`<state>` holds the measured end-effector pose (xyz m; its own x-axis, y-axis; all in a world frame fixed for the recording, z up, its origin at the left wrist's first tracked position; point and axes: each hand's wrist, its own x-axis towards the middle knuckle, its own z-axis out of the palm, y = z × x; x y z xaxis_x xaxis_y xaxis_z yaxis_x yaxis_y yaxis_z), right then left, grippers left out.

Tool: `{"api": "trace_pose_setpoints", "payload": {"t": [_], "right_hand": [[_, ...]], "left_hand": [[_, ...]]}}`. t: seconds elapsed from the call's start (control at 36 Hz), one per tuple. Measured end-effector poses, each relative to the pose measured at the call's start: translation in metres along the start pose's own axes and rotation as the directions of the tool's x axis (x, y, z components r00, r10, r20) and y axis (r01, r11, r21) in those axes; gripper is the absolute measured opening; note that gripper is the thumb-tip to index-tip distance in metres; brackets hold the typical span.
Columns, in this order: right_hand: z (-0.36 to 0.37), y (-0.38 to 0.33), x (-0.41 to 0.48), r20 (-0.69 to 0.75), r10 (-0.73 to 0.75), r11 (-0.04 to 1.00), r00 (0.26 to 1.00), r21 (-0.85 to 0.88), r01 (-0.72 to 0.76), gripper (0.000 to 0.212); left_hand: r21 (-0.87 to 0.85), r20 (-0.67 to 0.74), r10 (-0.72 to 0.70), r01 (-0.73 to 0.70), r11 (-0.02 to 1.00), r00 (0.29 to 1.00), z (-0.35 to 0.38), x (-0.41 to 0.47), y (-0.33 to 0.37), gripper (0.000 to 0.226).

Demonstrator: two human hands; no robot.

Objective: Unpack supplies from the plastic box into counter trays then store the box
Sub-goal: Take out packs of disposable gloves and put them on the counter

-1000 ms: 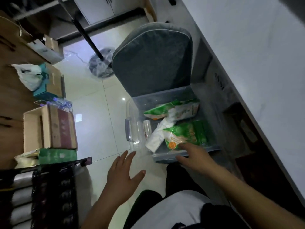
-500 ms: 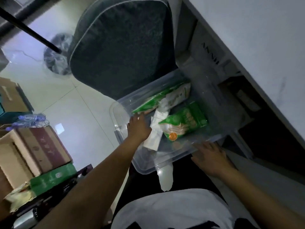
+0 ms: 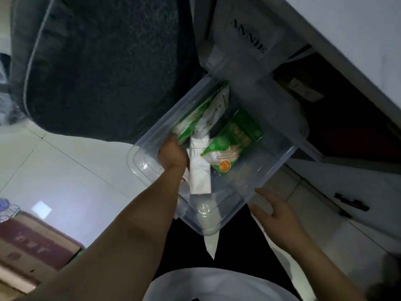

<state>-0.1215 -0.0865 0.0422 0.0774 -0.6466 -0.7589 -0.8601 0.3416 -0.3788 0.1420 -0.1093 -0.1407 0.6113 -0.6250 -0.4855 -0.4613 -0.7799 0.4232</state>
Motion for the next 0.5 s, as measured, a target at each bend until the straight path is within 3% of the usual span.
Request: {"api": "trace_pose_setpoints", "payload": {"t": [0.11,0.25,0.5], "right_hand": [[0.009,-0.001,-0.014,-0.021,0.030,0.999,0.999,0.019,-0.030,0.046],[0.008,0.000,-0.030,-0.066,0.036,0.999,0.997,0.038,-0.034,0.042],[-0.024,-0.027,-0.026,-0.054,-0.067,0.984,0.996,0.163,0.075,0.040]], "left_hand": [[0.011,0.016,0.038,-0.039,0.999,0.999,0.005,0.002,-0.004,0.020],[0.064,0.038,0.040,-0.042,0.997,0.998,-0.006,-0.003,-0.001,0.024],[-0.196,-0.013,0.106,-0.107,0.975,0.994,-0.083,-0.065,0.003,0.024]]}}
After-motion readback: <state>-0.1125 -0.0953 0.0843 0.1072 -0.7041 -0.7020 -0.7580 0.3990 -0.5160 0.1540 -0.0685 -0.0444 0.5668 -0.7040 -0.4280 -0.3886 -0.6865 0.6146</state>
